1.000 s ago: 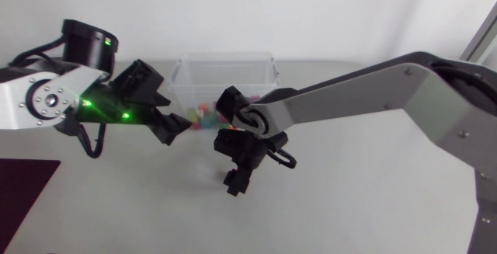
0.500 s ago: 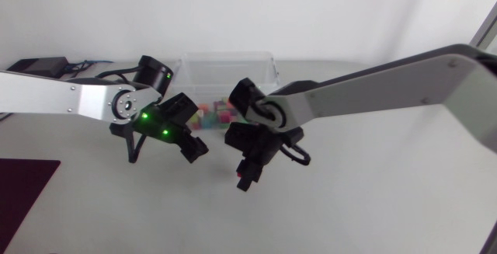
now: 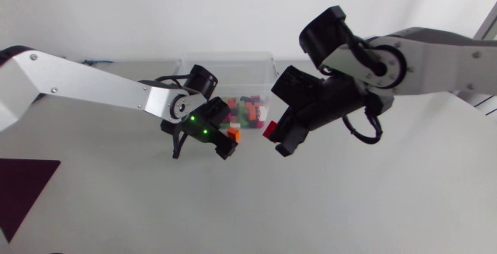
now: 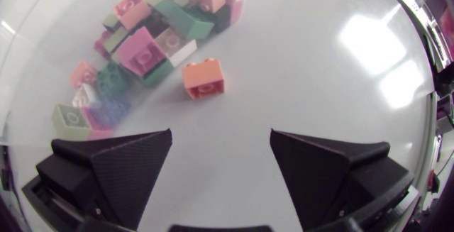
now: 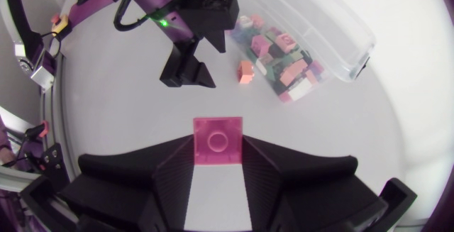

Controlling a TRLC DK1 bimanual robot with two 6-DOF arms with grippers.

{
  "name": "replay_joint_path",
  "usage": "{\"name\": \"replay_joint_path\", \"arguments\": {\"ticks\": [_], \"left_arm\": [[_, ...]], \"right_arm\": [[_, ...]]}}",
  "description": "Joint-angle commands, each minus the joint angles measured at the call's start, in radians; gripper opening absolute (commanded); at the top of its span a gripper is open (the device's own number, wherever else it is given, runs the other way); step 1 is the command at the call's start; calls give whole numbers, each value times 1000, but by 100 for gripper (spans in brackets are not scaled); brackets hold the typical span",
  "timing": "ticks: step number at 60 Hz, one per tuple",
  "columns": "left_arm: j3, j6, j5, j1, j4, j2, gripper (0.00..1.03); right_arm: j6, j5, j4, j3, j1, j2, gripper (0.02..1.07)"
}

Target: Place the duplo bricks in the container

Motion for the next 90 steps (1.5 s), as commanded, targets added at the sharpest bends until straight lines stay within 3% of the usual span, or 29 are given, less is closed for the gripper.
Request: {"name": "replay_joint_path", "arguments": {"ticks": [1,9,13,34,45,49,50,52,61,70,90], "left_arm": [[17,-58,-4,-19,34,42,96],[23,-115,-34,-51,103,80,95],[41,-141,-51,-54,128,109,89],[71,-195,-102,-51,178,172,88],[71,-207,-106,-56,206,193,65],[72,-208,-106,-56,213,207,46],[72,-208,-106,-56,213,213,34],[69,-207,-106,-58,213,216,27],[32,-199,-106,-68,206,180,25],[-20,-179,-106,-74,129,103,25],[-195,-104,-106,-28,-33,-156,24]], "right_arm": [[-8,-11,-10,-36,-15,-40,8],[-10,-28,-10,-52,-20,-66,8],[-10,-31,-11,-56,-20,-77,8],[-19,-49,-16,-69,-31,-120,8],[-25,-52,-25,-64,-44,-140,8],[-28,-52,-26,-61,-51,-148,8],[-30,-54,-28,-59,-52,-148,8],[-30,-57,-29,-52,-58,-151,8],[-25,-58,-31,-9,-74,-152,8],[0,-62,-11,71,-80,-123,8],[98,-77,159,186,-101,6,8]]}}
